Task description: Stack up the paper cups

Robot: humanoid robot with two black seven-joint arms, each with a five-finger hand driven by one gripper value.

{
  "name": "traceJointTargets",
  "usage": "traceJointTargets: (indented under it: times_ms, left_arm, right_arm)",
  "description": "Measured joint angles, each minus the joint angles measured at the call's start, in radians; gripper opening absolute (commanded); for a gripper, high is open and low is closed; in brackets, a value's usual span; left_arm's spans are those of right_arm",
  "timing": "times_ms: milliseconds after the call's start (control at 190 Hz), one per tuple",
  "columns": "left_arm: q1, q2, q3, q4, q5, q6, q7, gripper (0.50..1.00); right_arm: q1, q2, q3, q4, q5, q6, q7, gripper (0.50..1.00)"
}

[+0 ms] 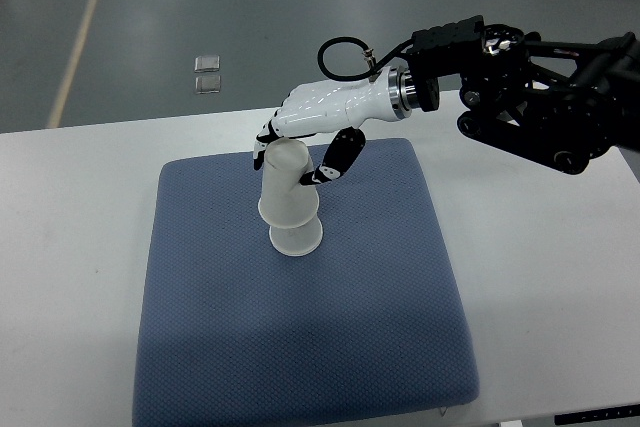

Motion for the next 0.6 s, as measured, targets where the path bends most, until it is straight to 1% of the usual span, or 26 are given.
traceJointTargets:
  times_ms: [16,32,58,63,69,74,79,84,90,95,100,105,111,121,137,158,269,601]
  left_arm:
    - [0.0,0.0,0.0,0.0,0.0,0.0,0.0,1.0]
    - [0.0,0.0,0.0,0.0,0.0,0.0,0.0,1.0]
    - [0.0,0.0,0.0,0.0,0.0,0.0,0.0,1.0]
    - [0.0,0.0,0.0,0.0,0.0,0.0,0.0,1.0]
    - [0.0,0.0,0.0,0.0,0.0,0.0,0.0,1.0]
    - [0.0,0.0,0.0,0.0,0.0,0.0,0.0,1.0]
    - [0.0,0.0,0.0,0.0,0.0,0.0,0.0,1.0]
    - [0.0,0.0,0.0,0.0,0.0,0.0,0.0,1.0]
    - [0.0,0.0,0.0,0.0,0.0,0.0,0.0,1.0]
    - [0.0,0.0,0.0,0.0,0.0,0.0,0.0,1.0]
    - [0.0,0.0,0.0,0.0,0.0,0.0,0.0,1.0]
    - [0.0,0.0,0.0,0.0,0.0,0.0,0.0,1.0]
    - [0.0,0.0,0.0,0.0,0.0,0.0,0.0,1.0]
    - [0.0,0.0,0.0,0.0,0.0,0.0,0.0,1.0]
    - [0.0,0.0,0.0,0.0,0.0,0.0,0.0,1.0]
    - [0.0,0.0,0.0,0.0,0.0,0.0,0.0,1.0]
    - [0.0,0.0,0.0,0.0,0.0,0.0,0.0,1.0]
    - [0.0,0.0,0.0,0.0,0.0,0.0,0.0,1.0]
  right_arm:
    - [-0.002,0.0,0.0,-0.001,0.0,-0.003,0.0,0.76]
    - [-0.004,0.0,0.0,-0.003,0.0,-0.007,0.0,0.768]
    - [-0.008,0.0,0.0,-0.006,0.0,-0.015,0.0,0.805]
    - [-0.008,0.0,0.0,-0.006,0.0,-0.016,-0.001,0.805]
    - [-0.009,0.0,0.0,-0.007,0.0,-0.017,-0.001,0.819]
    - [-0.01,0.0,0.0,-0.007,0.0,-0.019,-0.001,0.819]
    - [-0.01,0.0,0.0,-0.008,0.0,-0.02,-0.001,0.833]
    - [-0.011,0.0,0.0,-0.008,0.0,-0.022,-0.001,0.834]
    - [-0.011,0.0,0.0,-0.009,0.0,-0.024,-0.001,0.846]
    - [-0.012,0.0,0.0,-0.009,0.0,-0.025,-0.001,0.846]
    - [-0.012,0.0,0.0,-0.009,0.0,-0.027,-0.001,0.86]
    - [-0.013,0.0,0.0,-0.01,0.0,-0.028,-0.001,0.86]
    - [-0.013,0.0,0.0,-0.01,0.0,-0.03,-0.001,0.872]
    - [-0.014,0.0,0.0,-0.011,0.0,-0.032,-0.001,0.872]
    - [-0.016,0.0,0.0,-0.013,0.0,-0.036,-0.001,0.897]
    - [-0.018,0.001,0.0,-0.015,0.0,-0.041,-0.001,0.913]
    - [-0.023,0.001,0.0,-0.02,0.0,-0.051,-0.001,0.923]
    - [-0.022,-0.015,0.018,-0.019,0.019,-0.054,0.0,0.921]
